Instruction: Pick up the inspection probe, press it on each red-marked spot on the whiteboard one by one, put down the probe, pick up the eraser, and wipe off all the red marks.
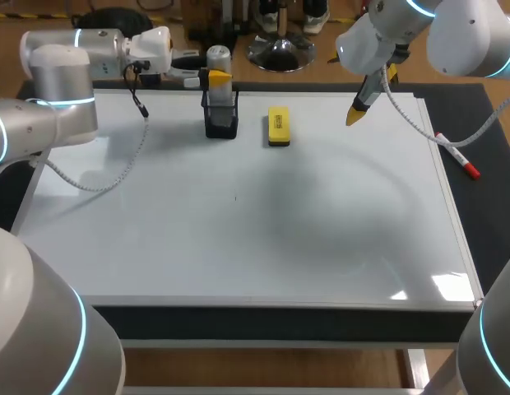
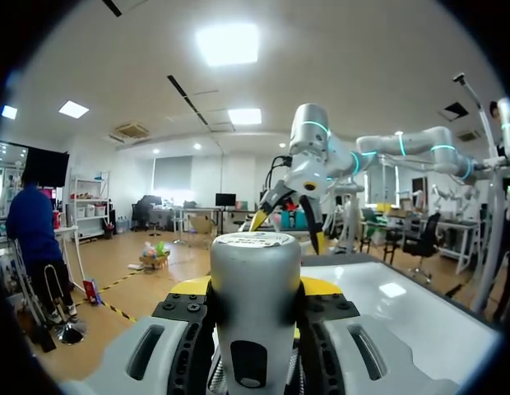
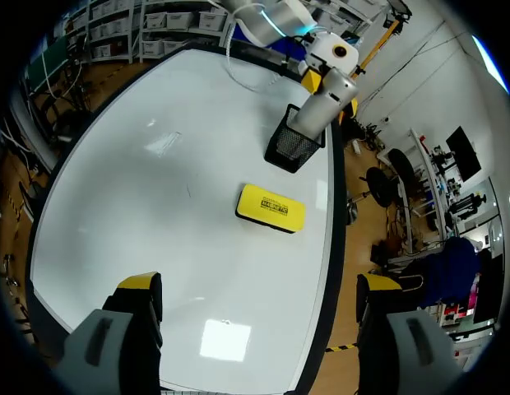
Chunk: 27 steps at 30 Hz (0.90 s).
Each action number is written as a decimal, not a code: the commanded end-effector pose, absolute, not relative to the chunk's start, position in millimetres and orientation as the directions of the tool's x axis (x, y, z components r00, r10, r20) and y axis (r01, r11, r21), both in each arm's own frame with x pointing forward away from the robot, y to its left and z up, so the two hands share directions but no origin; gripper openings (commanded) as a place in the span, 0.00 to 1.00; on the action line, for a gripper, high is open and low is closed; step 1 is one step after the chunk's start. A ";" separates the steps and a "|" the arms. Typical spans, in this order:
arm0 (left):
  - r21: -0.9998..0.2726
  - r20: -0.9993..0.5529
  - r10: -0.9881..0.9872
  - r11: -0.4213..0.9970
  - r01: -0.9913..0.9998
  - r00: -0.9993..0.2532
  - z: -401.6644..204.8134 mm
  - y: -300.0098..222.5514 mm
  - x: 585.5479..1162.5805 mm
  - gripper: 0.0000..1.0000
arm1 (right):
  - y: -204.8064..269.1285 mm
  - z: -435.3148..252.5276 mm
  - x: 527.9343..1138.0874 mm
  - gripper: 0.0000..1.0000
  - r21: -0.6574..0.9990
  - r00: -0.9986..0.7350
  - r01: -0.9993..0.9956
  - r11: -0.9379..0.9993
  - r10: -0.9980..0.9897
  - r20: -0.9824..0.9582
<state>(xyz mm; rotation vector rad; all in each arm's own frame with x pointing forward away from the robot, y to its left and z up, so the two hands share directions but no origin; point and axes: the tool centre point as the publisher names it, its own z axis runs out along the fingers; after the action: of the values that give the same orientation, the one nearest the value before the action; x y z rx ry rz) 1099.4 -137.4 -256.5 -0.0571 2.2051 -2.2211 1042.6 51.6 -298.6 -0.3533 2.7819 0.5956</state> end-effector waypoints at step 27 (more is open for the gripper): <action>-1.000 0.001 -0.037 0.023 -0.002 -0.999 -251.1 -126.2 1095.7 1.00 | 51.4 -298.0 1042.7 1.00 0.359 -0.933 -0.292 0.886 -0.181 -0.311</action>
<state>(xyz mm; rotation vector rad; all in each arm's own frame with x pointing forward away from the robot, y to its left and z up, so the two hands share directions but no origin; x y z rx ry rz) 1099.7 -129.6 -256.2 -0.0365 2.2222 -2.1959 1042.6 51.6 -298.6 -0.3534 2.7818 0.5956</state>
